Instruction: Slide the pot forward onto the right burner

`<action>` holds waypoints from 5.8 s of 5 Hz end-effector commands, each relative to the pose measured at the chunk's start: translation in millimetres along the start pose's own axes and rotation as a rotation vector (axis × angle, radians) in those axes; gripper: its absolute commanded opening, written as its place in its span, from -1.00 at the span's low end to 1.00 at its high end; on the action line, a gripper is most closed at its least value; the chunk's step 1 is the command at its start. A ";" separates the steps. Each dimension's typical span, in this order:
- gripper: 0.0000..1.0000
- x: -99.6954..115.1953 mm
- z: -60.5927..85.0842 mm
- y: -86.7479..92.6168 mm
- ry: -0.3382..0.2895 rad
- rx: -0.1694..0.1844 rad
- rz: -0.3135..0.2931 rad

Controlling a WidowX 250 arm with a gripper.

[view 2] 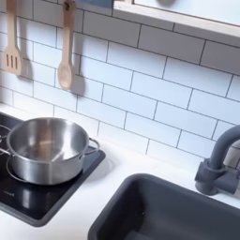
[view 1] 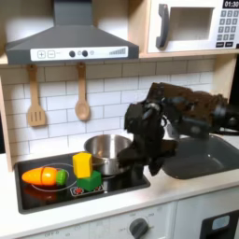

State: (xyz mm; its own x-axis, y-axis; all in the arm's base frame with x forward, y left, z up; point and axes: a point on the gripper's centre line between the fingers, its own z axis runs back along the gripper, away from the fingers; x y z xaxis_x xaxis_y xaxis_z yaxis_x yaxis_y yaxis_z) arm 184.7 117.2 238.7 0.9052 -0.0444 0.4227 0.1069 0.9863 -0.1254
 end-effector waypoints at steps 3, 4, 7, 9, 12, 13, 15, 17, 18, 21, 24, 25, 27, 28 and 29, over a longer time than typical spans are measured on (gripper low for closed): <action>-1.00 41.9 -14.7 7.9 -0.253 -0.064 0.092; -1.00 56.1 -21.8 10.0 -0.259 -0.055 0.120; -1.00 109.9 -18.2 21.2 -0.333 -0.063 0.183; -1.00 139.6 1.8 24.9 -0.371 -0.085 0.218; -1.00 162.0 24.7 21.3 -0.445 -0.126 0.214; -1.00 172.2 26.3 29.2 -0.476 -0.123 0.244; -1.00 194.2 44.6 34.9 -0.596 -0.128 0.263; -1.00 205.9 55.7 37.2 -0.652 -0.134 0.282; -1.00 208.6 56.8 36.7 -0.661 -0.142 0.291; -1.00 222.7 61.1 38.2 -0.689 -0.166 0.320; -1.00 243.6 57.4 40.0 -0.706 -0.178 0.346; -1.00 250.5 50.1 39.1 -0.695 -0.173 0.345; -1.00 261.3 48.7 45.6 -0.701 -0.155 0.364; -1.00 259.5 51.2 50.0 -0.699 -0.138 0.370; -1.00 253.4 55.2 52.4 -0.704 -0.142 0.381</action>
State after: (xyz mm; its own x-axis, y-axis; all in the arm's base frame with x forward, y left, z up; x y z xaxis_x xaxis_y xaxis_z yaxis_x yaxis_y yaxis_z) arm 400.8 164.3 389.2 0.4243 0.4467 0.7876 -0.0620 0.8821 -0.4669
